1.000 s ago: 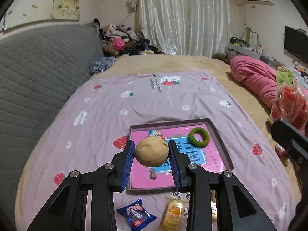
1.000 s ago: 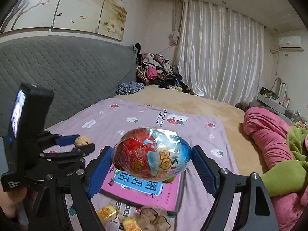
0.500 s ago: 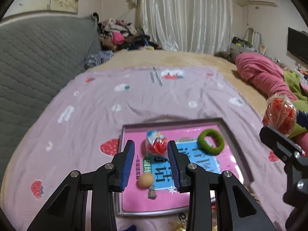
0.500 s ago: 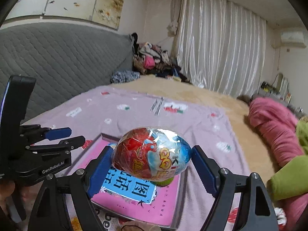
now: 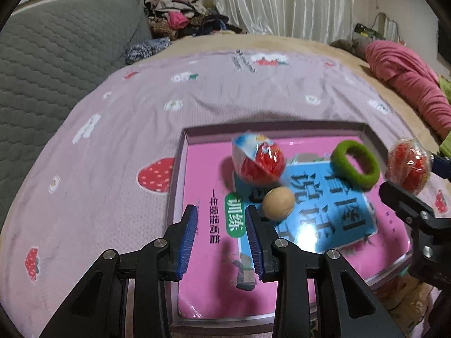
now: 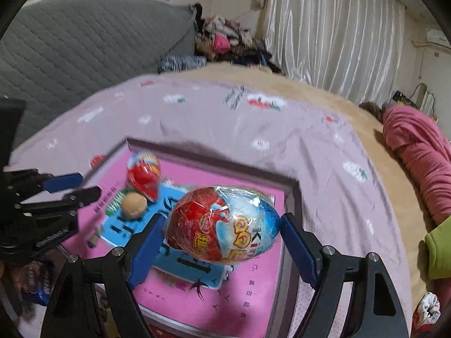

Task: Organize objects
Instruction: 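Drop the walnut on the book with the left tool while the right tool releases the large egg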

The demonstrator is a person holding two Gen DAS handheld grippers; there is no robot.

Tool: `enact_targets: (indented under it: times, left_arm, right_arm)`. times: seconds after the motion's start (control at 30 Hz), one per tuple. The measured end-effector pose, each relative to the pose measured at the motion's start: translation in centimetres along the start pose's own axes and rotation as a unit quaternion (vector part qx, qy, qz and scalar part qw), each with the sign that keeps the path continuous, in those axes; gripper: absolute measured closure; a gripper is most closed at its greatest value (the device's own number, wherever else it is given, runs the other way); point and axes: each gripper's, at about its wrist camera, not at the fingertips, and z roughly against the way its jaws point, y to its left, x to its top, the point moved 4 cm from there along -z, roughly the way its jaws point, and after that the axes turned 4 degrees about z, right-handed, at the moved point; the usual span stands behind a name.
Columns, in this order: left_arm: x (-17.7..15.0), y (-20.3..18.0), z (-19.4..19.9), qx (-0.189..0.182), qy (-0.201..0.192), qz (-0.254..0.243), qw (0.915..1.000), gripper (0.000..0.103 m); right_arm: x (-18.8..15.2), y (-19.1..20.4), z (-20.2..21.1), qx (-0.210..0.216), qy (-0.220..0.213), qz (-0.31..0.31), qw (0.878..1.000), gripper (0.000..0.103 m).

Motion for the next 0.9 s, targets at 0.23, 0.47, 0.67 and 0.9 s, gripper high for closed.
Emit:
enact_targets:
  times: [0.23, 0.47, 0.67, 0.9]
  left_arm:
    - [-1.1, -0.8, -1.2, 0.003, 0.017, -0.013, 0.9998, 0.067]
    - [-1.6, -0.9, -1.9, 0.0, 0.027, -0.012, 0.9996, 0.067]
    - [-1.8, -0.8, -2.2, 0.001, 0.035, -0.011, 0.9993, 0.062]
    - [-1.9, -0.7, -2.3, 0.001, 0.041, -0.009, 0.9991, 0.043]
  right_arm:
    - [-2.0, -0.2, -3.5, -0.007, 0.056, 0.008, 0.998, 0.021]
    - [-2.9, 0.0, -4.5, -0.006, 0.079, 0.012, 0.997, 0.02]
    - [-2.8, 0.2, -4.5, -0.009, 0.083, 0.014, 0.996, 0.02]
    - [-2.5, 0.2, -4.0, -0.016, 0.08, 0.015, 0.997, 0.019]
